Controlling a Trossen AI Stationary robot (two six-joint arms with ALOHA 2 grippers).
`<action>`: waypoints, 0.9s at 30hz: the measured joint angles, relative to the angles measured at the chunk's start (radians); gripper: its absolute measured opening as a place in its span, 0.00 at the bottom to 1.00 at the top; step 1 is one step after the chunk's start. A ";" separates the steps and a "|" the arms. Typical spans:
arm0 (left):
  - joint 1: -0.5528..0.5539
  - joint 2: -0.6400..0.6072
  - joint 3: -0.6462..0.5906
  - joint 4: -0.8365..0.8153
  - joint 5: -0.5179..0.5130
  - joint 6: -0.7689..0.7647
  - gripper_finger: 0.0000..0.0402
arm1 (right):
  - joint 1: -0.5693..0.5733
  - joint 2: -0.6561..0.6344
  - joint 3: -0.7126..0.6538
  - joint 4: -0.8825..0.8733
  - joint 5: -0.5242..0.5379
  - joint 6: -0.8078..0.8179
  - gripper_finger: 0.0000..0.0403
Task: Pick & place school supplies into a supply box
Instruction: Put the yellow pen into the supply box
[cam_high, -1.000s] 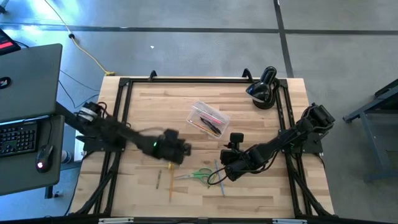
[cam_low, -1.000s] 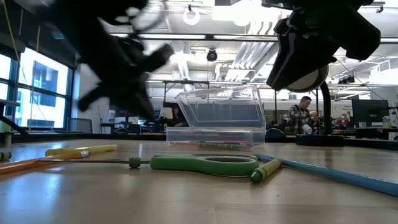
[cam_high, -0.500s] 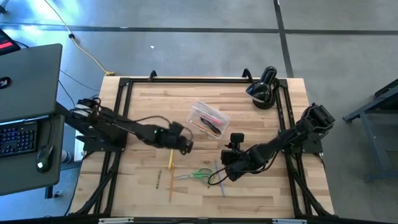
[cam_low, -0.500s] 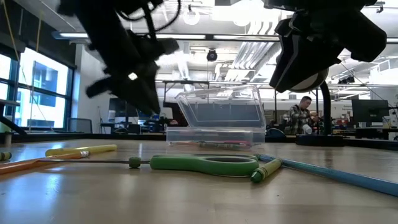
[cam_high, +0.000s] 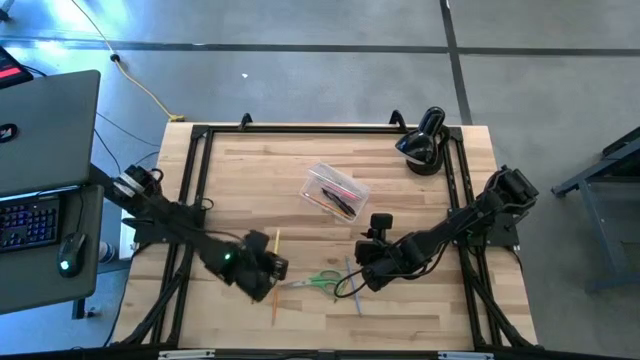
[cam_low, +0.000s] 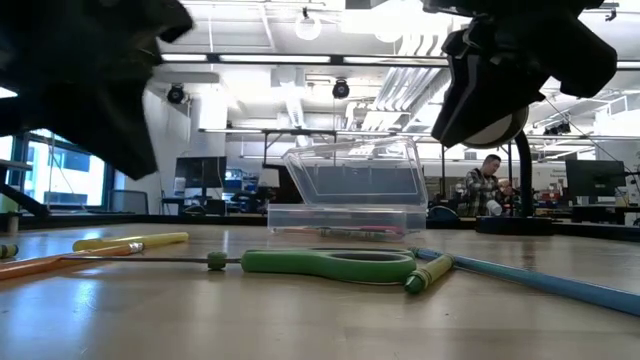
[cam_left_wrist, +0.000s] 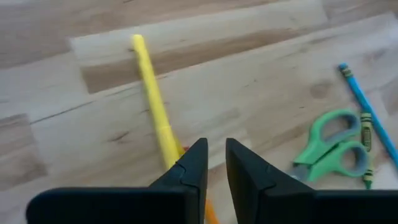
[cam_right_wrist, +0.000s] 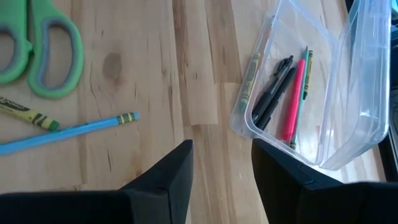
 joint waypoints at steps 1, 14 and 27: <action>-0.012 0.004 0.000 -0.006 -0.017 -0.020 0.21 | 0.000 0.000 0.000 0.002 0.000 0.000 0.35; -0.025 0.142 0.000 -0.022 -0.030 -0.073 0.17 | 0.000 0.000 0.000 0.036 0.000 -0.011 0.35; 0.005 0.266 0.004 0.028 -0.165 -0.099 0.16 | -0.002 0.000 0.000 0.073 -0.012 -0.044 0.35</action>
